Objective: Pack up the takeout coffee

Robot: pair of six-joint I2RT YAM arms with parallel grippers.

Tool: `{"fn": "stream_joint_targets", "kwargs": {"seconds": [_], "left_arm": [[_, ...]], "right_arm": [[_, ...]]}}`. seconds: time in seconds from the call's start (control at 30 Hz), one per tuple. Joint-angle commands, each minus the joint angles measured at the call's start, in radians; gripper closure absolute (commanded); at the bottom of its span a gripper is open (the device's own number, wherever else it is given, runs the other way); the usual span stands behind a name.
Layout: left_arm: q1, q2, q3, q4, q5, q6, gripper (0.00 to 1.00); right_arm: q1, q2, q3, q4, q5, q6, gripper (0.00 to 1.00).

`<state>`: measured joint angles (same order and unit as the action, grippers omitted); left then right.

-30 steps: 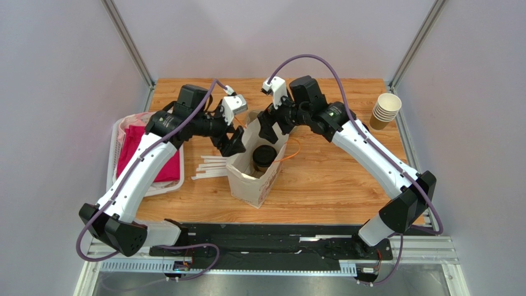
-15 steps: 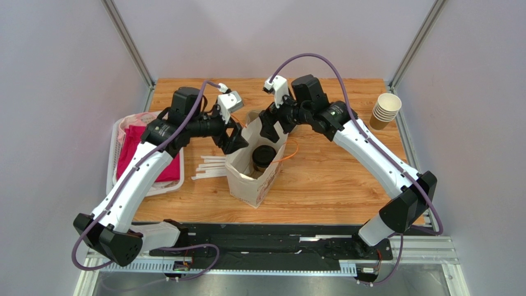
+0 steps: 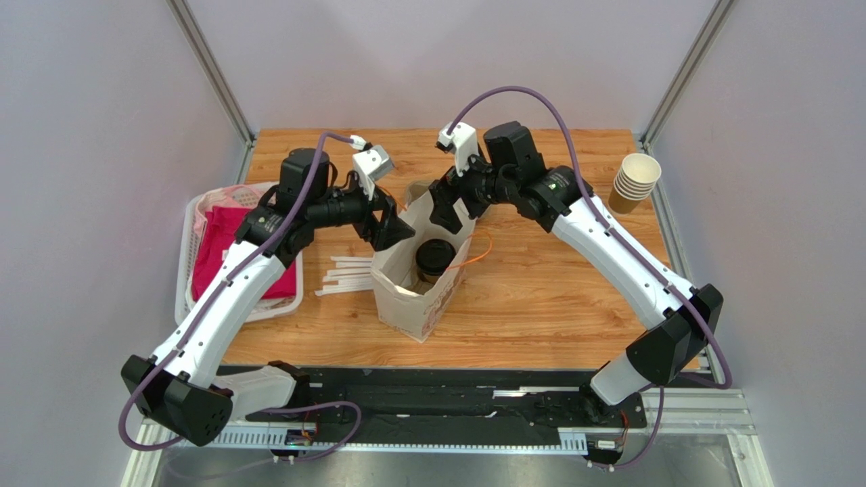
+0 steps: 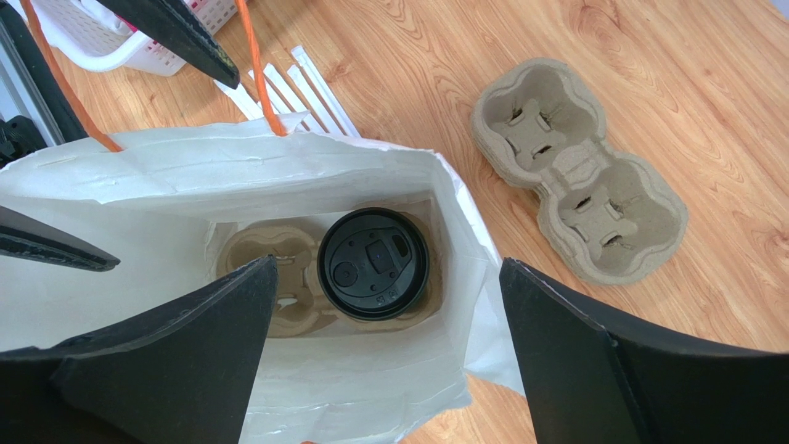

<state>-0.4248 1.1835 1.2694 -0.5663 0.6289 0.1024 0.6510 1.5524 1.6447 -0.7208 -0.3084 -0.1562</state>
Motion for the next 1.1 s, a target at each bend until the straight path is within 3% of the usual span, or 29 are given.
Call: {"fn": "stream_joint_targets", "kwargs": {"seconds": [0.0, 0.5, 0.8, 1.07], "left_arm": [[0.009, -0.035, -0.005, 0.129, 0.066, -0.082, 0.12], [0.014, 0.013, -0.022, 0.235, 0.133, -0.38, 0.09], [0.009, 0.027, -0.077, 0.472, 0.161, -0.611, 0.07], [-0.023, 0.034, -0.028, 0.562, 0.117, -0.6, 0.07]], "right_arm": [[-0.008, -0.046, 0.006, 0.034, -0.011, -0.013, 0.04], [-0.027, -0.051, 0.017, 0.034, -0.001, -0.011, 0.04], [-0.033, -0.064, 0.003, 0.035, 0.023, -0.009, 0.04], [-0.039, -0.078, 0.003, 0.034, 0.049, -0.013, 0.04]]}}
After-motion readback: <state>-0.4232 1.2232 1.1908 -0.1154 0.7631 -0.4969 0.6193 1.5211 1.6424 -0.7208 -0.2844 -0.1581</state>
